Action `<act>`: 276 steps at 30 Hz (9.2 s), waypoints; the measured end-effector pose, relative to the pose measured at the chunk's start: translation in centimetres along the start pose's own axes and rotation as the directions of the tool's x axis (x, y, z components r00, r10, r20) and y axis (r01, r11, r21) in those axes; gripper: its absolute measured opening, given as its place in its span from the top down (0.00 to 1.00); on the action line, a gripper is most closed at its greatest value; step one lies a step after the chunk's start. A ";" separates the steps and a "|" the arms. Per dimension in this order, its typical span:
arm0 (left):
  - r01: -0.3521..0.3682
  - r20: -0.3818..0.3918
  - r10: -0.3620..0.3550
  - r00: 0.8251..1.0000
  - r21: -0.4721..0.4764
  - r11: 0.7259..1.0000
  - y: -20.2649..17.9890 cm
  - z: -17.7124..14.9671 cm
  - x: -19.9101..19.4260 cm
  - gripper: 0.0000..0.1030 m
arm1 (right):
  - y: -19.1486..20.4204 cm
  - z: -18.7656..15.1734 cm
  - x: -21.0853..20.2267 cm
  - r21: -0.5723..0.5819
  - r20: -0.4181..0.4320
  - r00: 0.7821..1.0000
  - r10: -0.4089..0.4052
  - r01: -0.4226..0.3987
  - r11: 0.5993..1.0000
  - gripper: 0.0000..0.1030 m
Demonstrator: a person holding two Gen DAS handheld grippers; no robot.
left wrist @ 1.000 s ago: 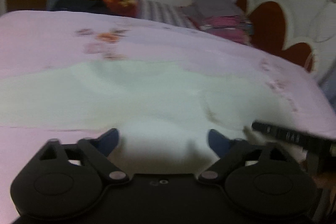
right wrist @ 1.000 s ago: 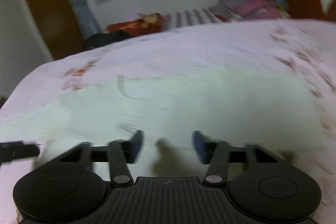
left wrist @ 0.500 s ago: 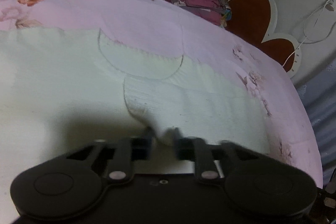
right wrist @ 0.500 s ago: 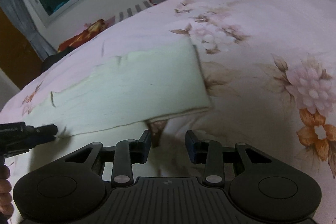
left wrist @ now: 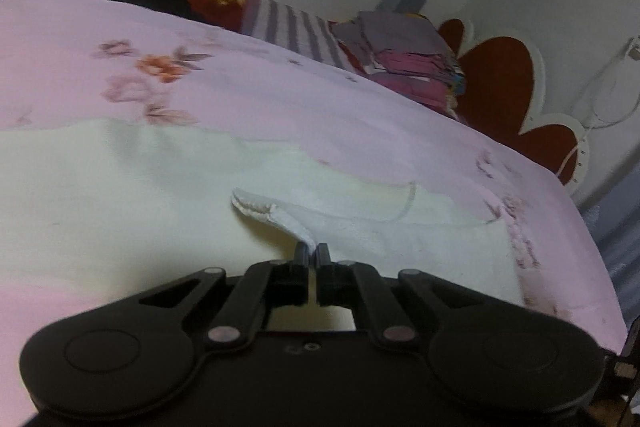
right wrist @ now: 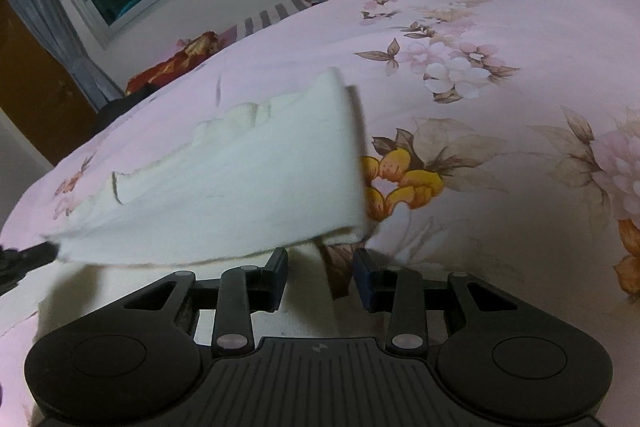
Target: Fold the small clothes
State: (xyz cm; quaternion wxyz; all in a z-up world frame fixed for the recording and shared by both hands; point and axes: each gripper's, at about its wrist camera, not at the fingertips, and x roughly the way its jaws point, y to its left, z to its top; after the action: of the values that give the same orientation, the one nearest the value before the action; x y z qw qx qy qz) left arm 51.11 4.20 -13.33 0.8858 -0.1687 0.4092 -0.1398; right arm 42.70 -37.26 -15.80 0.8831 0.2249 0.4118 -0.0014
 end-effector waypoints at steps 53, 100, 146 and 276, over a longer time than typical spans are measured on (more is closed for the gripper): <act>-0.129 0.045 0.122 0.991 0.209 0.969 -1.4 -0.4 3.5 0.42 | 5.9 4.5 4.9 -0.192 -0.001 0.994 0.110 -0.108 0.975 1.00; -0.388 0.179 0.484 0.856 -0.396 0.832 24.6 -3.7 -15.7 0.45 | 6.0 -0.8 -1.1 -0.120 0.038 0.998 -0.047 0.051 0.991 0.97; 0.134 -0.103 -0.119 0.987 0.152 0.979 -6.3 -3.4 5.9 0.66 | 1.9 0.2 -4.1 0.097 0.104 0.994 0.020 -0.030 0.995 0.54; -0.031 0.017 0.028 0.999 0.303 0.953 -1.9 1.8 4.7 0.31 | 13.6 4.6 8.3 -0.268 -0.017 0.996 0.084 -0.085 0.960 0.95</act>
State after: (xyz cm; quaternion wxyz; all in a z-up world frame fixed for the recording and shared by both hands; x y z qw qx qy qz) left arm 55.20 0.96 -14.66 0.9057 -0.0257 0.3798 -0.1865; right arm 54.07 -25.32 -13.90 0.9036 0.1204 0.4005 0.0928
